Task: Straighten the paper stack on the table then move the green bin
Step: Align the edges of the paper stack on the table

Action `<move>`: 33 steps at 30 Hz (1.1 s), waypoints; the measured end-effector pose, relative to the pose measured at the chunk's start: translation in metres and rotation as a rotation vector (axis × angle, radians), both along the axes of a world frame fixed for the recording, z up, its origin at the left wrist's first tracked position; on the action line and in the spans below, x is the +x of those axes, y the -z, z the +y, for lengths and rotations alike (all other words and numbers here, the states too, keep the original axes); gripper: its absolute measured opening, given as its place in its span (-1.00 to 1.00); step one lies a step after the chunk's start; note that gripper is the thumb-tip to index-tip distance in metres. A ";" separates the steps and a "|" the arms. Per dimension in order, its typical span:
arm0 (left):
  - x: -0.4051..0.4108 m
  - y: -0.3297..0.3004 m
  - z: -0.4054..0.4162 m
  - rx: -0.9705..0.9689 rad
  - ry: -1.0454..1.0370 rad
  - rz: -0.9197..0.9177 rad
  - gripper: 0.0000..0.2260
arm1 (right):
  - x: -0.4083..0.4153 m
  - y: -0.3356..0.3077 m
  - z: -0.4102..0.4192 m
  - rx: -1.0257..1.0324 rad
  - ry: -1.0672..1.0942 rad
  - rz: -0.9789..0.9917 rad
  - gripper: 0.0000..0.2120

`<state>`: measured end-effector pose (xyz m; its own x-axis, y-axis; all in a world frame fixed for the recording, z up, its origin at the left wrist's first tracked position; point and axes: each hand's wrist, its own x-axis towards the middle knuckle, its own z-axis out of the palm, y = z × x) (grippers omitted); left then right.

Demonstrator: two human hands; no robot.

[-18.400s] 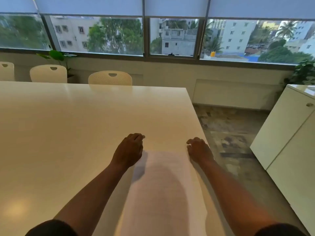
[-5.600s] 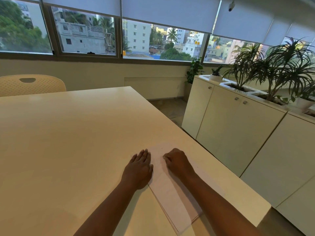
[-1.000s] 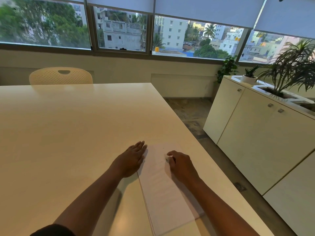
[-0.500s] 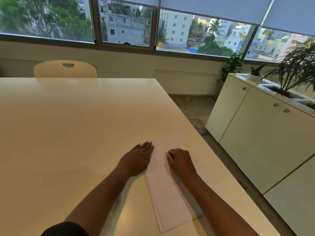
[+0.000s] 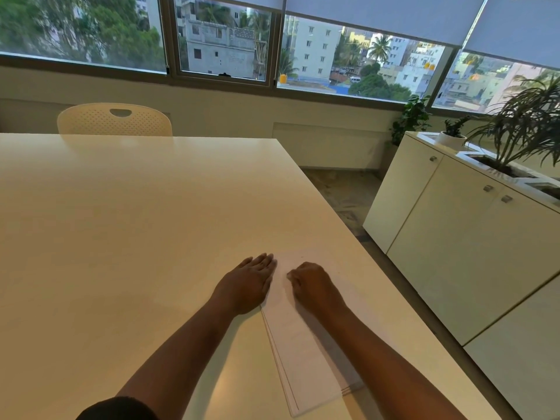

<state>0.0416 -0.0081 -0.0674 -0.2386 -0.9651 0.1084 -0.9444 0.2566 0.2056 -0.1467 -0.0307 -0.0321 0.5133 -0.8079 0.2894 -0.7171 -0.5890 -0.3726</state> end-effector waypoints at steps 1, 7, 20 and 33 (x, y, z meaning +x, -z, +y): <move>0.000 0.000 0.000 -0.002 0.000 0.000 -0.53 | -0.002 -0.002 -0.003 -0.015 0.038 0.004 -0.76; 0.000 0.000 0.000 0.001 0.002 0.002 -0.54 | 0.006 -0.005 0.002 0.001 -0.047 0.027 -0.75; 0.001 -0.001 0.001 -0.002 0.003 -0.025 -0.53 | -0.021 -0.008 -0.006 0.008 0.143 0.060 -0.75; 0.000 -0.002 0.001 0.011 0.006 -0.009 -0.53 | -0.002 0.000 0.005 -0.024 0.021 0.128 -0.82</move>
